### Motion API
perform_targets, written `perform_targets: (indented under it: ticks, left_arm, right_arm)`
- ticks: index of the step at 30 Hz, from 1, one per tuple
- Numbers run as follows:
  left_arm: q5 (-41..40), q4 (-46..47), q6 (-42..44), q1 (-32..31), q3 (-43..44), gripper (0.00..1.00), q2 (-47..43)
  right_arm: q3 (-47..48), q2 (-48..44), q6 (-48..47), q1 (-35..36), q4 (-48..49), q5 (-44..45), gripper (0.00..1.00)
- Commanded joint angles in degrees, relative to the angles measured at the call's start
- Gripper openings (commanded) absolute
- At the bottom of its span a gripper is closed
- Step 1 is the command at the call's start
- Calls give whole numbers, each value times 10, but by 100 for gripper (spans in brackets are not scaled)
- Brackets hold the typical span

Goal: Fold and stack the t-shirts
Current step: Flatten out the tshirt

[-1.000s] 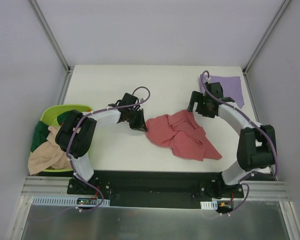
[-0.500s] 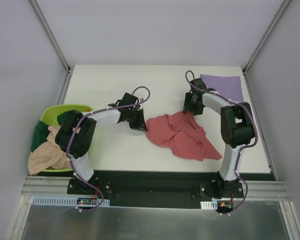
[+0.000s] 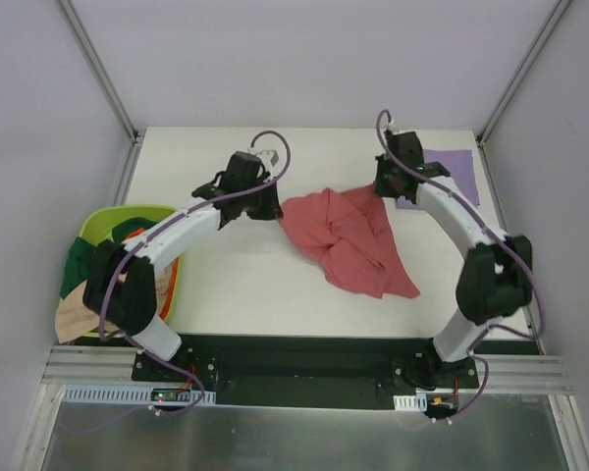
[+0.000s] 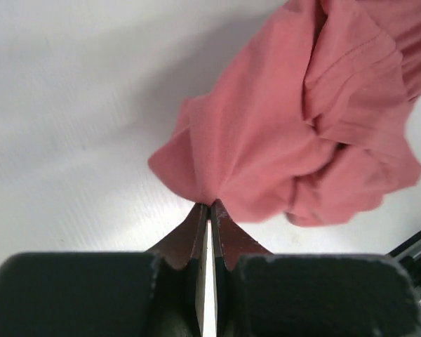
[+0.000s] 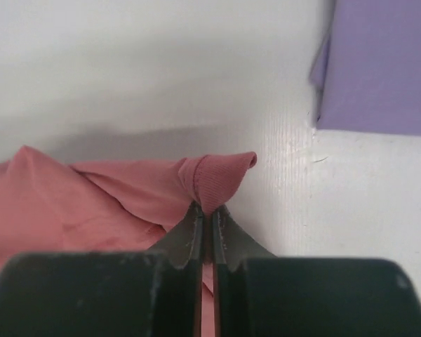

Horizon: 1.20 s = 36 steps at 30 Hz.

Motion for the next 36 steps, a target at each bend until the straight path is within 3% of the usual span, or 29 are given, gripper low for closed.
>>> perform_targets:
  ticks: [1,10,18,24,28,31,33,34,36]
  left_arm:
    - [-54,-5,77,-1,48,0,-132]
    - [-67,-2,139,-1,74,0,-362]
    - [-17,8,166,-1,114,0,-482]
    - [4,11,181,-1,143,0,-456]
    - [-85,12,184,0,138,0,-373]
    - [-127,16,193,14,149,0,-259]
    - [-122,17,191,36,171,9,-161]
    - [-112,14,186,49,192,20,-102]
    - [-91,-1,175,78,249,59,29]
  right_arm:
    - [25,-202,-69,5,8,-5,1]
    - [64,-441,-79,9,13,-147,0]
    - [118,-529,-48,9,23,-255,1]
    - [134,-513,-71,9,-4,-160,1]
    - [117,-452,-92,7,-22,-62,1]
    - [98,-376,-91,-10,-25,26,1]
    - [86,-311,-79,-31,-25,53,1]
    - [84,-275,-76,-42,-25,64,1]
    - [93,-189,-65,-61,-23,69,6]
